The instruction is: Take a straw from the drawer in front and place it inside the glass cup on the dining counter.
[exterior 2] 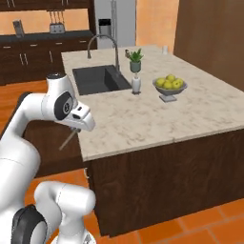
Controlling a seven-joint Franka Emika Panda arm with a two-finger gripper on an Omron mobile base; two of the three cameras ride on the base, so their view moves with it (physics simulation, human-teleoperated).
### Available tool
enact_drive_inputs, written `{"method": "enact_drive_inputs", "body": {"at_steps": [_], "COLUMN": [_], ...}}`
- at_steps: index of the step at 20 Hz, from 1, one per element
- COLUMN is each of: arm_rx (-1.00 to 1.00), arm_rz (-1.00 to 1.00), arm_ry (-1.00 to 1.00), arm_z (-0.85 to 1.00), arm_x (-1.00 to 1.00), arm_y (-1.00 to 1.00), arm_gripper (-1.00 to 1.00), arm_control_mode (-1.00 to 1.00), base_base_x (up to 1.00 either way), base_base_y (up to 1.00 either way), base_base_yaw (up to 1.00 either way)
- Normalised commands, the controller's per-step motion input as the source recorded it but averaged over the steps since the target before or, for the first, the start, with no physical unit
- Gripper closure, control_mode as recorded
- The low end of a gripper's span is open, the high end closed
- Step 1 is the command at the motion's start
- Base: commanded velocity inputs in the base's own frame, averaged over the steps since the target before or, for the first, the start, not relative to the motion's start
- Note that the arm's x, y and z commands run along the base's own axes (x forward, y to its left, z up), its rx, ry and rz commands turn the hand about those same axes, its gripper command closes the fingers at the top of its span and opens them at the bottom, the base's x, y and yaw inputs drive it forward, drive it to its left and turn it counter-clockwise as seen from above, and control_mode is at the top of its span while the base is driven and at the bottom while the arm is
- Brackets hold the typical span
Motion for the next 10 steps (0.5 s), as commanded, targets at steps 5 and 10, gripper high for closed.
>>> {"method": "enact_drive_inputs", "body": {"at_steps": [5, 10], "arm_rx": [0.00, 0.00], "arm_rz": [0.00, 0.00], "arm_ry": [0.00, 0.00], "arm_z": [0.00, 0.00], "arm_x": [0.00, 0.00], "arm_y": [0.00, 0.00], "arm_gripper": [1.00, 1.00], "arm_control_mode": [1.00, 1.00], "base_base_x": [0.40, 0.41], "base_base_y": [-1.00, -1.00], "base_base_yaw": [0.29, 0.27]}}
